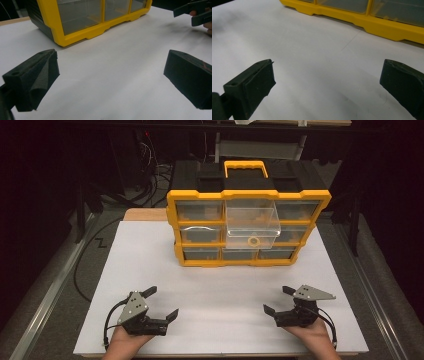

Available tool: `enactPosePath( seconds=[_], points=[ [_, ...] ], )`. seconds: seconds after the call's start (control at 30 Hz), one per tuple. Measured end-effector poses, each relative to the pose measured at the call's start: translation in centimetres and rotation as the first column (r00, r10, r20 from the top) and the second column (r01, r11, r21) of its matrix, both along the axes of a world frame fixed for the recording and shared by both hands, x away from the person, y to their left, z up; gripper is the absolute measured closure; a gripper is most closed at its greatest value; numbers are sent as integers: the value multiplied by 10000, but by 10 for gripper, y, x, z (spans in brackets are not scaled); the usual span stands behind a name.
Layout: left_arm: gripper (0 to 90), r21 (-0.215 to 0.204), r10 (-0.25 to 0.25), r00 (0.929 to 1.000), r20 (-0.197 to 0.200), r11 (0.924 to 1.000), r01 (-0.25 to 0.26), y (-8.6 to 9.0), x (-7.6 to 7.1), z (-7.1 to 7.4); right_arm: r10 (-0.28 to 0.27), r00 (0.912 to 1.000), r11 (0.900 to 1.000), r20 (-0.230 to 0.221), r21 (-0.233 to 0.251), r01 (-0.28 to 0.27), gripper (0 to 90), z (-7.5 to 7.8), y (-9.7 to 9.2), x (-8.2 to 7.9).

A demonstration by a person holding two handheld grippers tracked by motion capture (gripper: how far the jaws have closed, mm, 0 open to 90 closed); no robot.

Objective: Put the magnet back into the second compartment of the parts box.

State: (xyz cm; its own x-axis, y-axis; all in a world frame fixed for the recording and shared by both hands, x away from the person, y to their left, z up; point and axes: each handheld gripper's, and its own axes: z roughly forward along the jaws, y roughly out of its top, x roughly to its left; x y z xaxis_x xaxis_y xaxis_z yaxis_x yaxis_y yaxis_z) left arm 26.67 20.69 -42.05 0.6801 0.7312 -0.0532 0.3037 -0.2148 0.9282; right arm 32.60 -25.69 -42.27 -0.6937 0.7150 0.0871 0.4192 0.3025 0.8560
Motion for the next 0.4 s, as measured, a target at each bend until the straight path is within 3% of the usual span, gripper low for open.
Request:
enactPosePath(
  seconds=[0.4],
  points=[
    [10,-18,-49,10000,9,10000,49,1,-2,1,-72,9998,10000,174,-45,73,2,1,2,-2]
  ],
)
